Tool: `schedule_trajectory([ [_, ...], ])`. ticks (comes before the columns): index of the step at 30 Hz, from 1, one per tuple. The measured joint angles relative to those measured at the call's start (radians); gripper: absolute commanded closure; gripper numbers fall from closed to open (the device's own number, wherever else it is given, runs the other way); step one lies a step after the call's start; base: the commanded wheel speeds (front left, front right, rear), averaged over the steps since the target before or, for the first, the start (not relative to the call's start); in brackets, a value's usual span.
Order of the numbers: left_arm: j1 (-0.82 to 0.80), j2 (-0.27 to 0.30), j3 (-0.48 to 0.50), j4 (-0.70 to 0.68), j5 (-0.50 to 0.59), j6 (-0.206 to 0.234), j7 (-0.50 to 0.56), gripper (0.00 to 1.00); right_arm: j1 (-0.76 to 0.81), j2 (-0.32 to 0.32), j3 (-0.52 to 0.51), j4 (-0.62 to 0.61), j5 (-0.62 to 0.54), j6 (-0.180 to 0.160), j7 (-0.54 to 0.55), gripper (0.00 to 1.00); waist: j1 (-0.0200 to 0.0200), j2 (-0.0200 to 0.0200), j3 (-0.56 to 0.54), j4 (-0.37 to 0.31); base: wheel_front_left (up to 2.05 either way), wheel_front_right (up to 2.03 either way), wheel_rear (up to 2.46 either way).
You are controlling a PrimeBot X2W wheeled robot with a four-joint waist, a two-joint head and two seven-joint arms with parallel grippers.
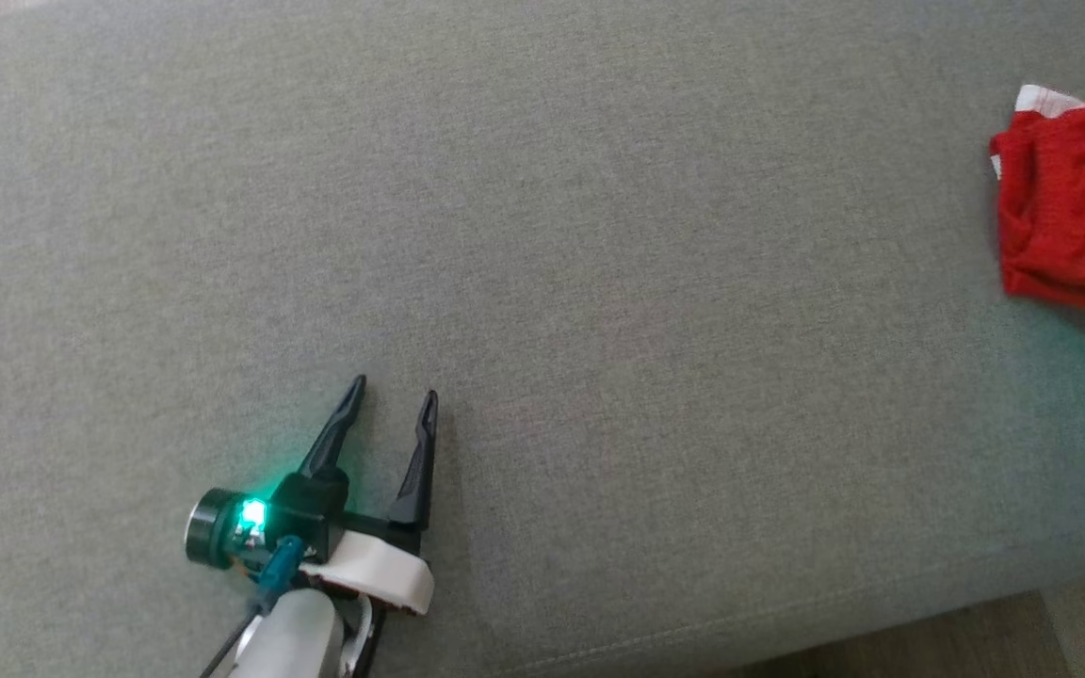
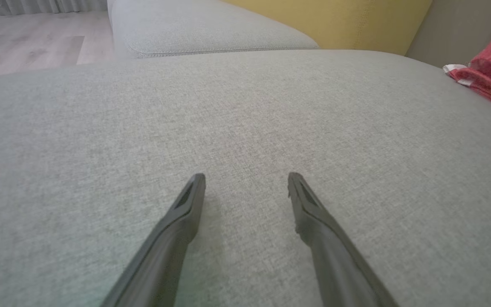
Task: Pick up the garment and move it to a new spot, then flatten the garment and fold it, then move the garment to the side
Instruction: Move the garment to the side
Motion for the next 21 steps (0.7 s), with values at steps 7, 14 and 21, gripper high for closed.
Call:
schedule_trajectory([
  [7,0.001,0.000,0.017,-0.004,-0.001,0.009,0.000,0.00,-0.001,0.082,-0.081,-0.053,-0.077,0.000,-0.076,0.00,-0.0003,0.0000,-0.035,-0.006,0.00,0.00,0.00],
  [14,0.007,0.000,0.071,-0.013,-0.002,0.046,0.000,0.00,0.025,0.208,0.158,-0.208,0.087,0.000,-0.085,0.00,-0.0002,0.0000,-0.086,0.023,0.00,0.00,0.00],
  [21,0.029,-0.002,0.167,-0.010,-0.031,0.072,0.000,0.00,0.302,0.221,0.439,-0.335,0.412,0.000,-0.085,0.00,-0.0003,0.0001,-0.121,0.092,0.00,0.00,0.00],
])
